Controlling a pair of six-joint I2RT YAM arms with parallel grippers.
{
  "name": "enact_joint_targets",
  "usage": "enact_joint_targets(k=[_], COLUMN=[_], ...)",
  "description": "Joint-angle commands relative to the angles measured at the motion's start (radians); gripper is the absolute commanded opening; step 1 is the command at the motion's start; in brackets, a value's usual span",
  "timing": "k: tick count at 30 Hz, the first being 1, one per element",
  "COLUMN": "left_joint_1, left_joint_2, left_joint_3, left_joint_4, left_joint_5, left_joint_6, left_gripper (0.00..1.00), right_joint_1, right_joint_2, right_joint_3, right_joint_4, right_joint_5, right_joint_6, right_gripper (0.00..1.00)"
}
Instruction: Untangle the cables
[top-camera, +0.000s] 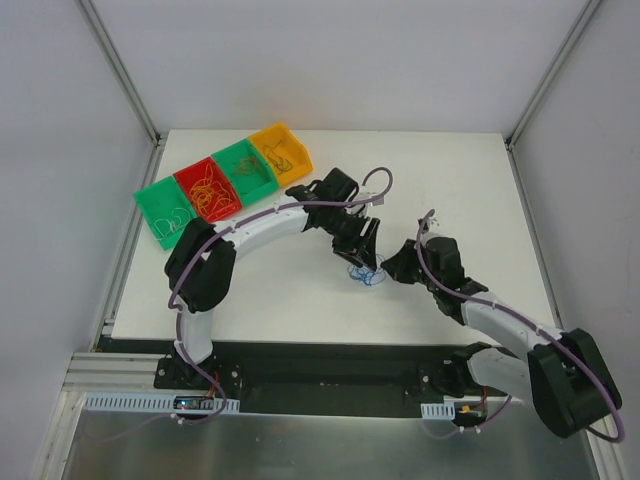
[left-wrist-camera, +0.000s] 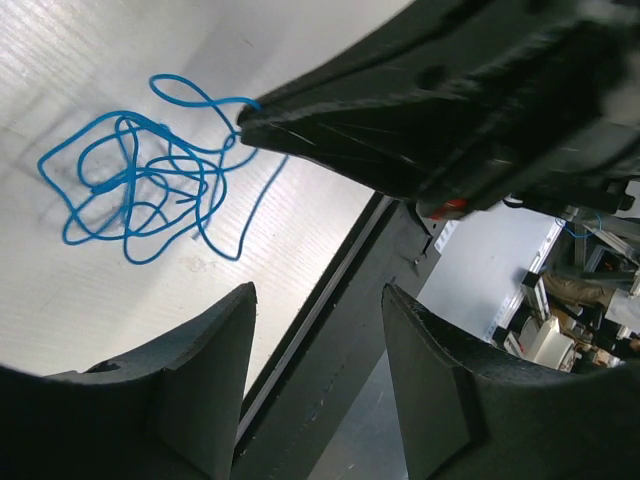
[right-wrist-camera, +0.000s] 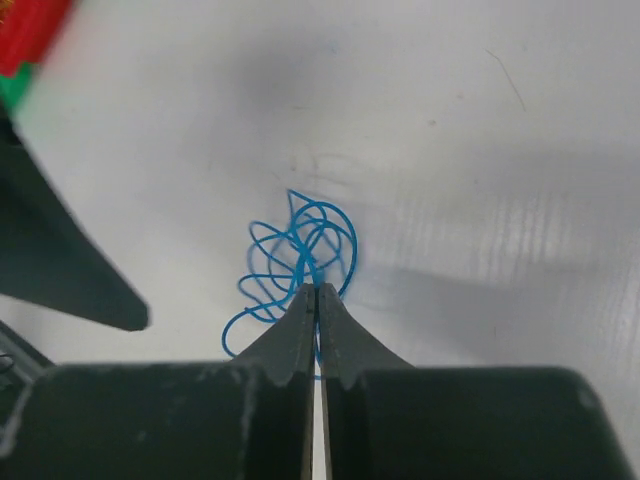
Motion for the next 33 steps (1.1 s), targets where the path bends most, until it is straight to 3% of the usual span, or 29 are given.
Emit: enact_joint_targets(k=[1,10,17,20,23,24,33], left_joint_1=[-0.009,-0.007,-0.007,-0.007,-0.009,-0.010,-0.017], left_joint_2=[0.007,-0.006,-0.142,-0.207,-0.263,-0.279,-0.316], left_joint_3=[0.033,0.045,0.027,0.022,0.013,0.011,0.016], left_joint_4=[0.003,-0.020,-0.021,-0.011,0.002,0.000,-0.008], left_joint_5=[0.033,-0.014,-0.126,-0.148,-0.148,-0.153,0.116], left_joint_6=[-0.008,0.007,0.075,0.127,0.199,0.228,0.352], left_gripper=[0.53,0.46,0.60,0.61,0.42,0.41,0.56], right_joint_1=[0.006,0.004,0.004,0.006,0.004,0.006,-0.002], right_joint_2=[-0.118,-0.271,-0.366,-0.389,-0.419,-0.429,-0.492], right_joint_3=[0.019,0.075,0.147,0.172,0.192,0.195,0.238], right_joint_4=[-0.022,-0.159,-0.260,-0.275,-0.278,-0.280,-0.300], right_joint_5=[-0.072,-0.141,-0.150,-0.199,-0.265,-0.276,-0.372], right_joint_6=[0.056,0.121,0.079,0.058,0.038,0.038,-0.006], right_gripper=[0.00,0.00,0.00,0.01,0.00,0.00,0.00])
